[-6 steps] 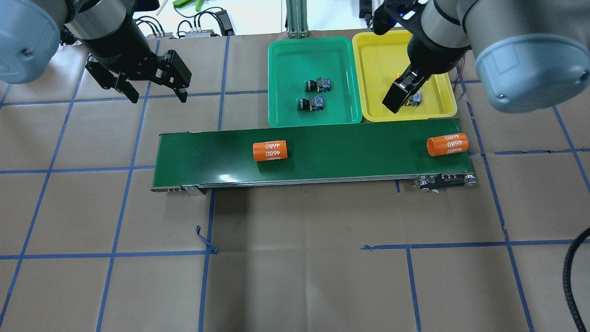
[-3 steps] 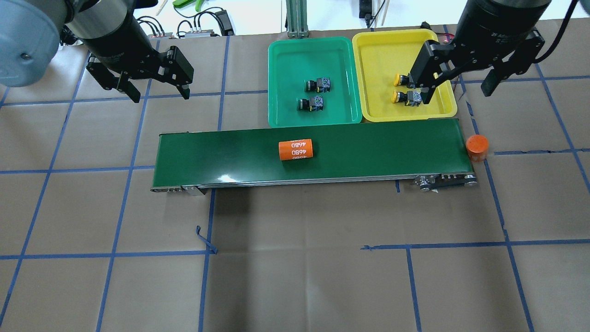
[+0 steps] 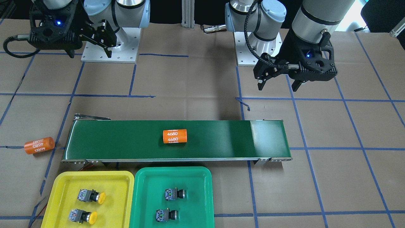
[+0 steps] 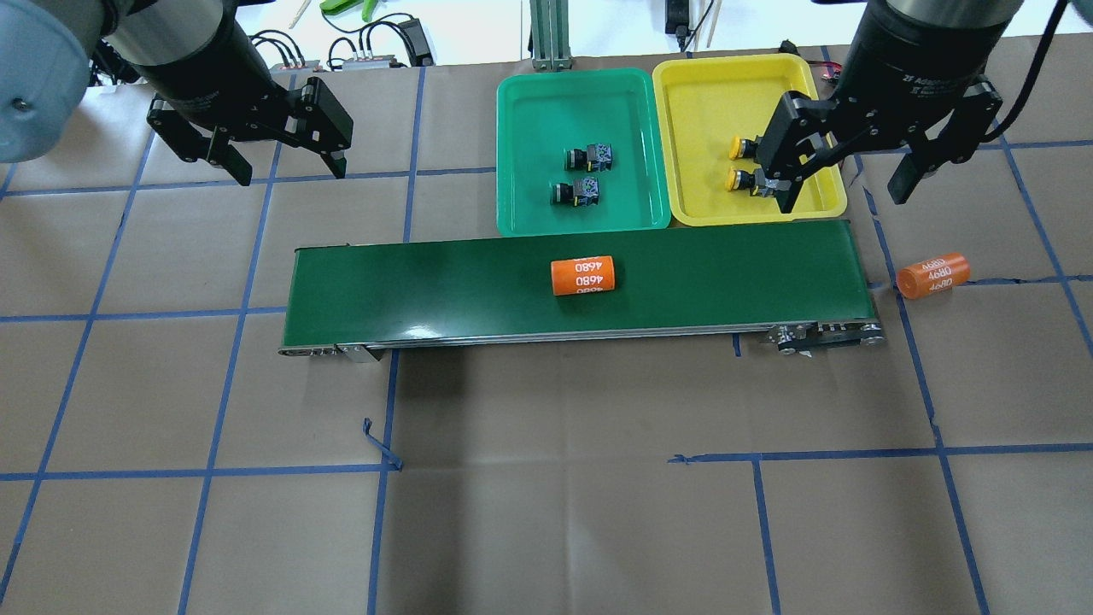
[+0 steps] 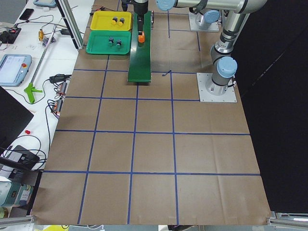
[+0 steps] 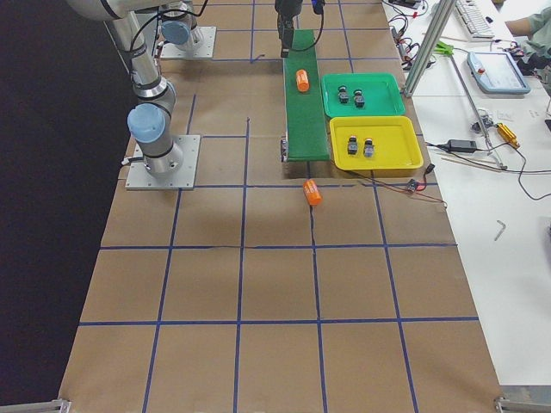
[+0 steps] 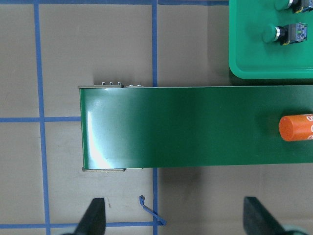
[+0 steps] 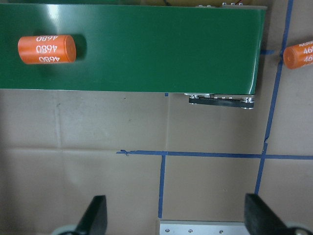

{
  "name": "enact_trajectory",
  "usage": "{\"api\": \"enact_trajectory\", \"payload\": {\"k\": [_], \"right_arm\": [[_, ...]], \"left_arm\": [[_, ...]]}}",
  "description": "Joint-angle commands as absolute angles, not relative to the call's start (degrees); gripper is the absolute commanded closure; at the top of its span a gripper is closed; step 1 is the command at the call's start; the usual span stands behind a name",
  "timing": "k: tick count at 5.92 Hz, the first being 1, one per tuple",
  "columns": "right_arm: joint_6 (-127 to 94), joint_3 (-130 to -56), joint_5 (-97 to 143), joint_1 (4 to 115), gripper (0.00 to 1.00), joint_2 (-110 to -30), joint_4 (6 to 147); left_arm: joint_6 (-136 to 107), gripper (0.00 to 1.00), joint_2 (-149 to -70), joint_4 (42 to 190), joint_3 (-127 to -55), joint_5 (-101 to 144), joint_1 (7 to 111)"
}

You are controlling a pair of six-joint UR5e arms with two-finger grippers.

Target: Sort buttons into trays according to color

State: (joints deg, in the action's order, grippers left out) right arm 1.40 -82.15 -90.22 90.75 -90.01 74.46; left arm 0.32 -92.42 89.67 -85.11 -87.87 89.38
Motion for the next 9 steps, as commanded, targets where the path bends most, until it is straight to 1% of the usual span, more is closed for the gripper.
{"api": "enact_trajectory", "payload": {"k": [1,4,9], "right_arm": [[-3.0,-83.1,-90.0,90.8,0.0,-88.5,74.9],[-3.3,-83.1,-90.2,90.7,0.0,-88.6,78.0],[-3.3,-83.1,-90.1,90.7,0.0,-88.5,78.0]], "left_arm": [[0.2,0.01,-92.0,91.2,-84.5,-88.2,89.2],[0.3,0.01,-92.2,92.3,-84.3,-88.2,89.1],[2.5,0.01,-92.3,92.4,-84.6,-88.4,88.4]]}}
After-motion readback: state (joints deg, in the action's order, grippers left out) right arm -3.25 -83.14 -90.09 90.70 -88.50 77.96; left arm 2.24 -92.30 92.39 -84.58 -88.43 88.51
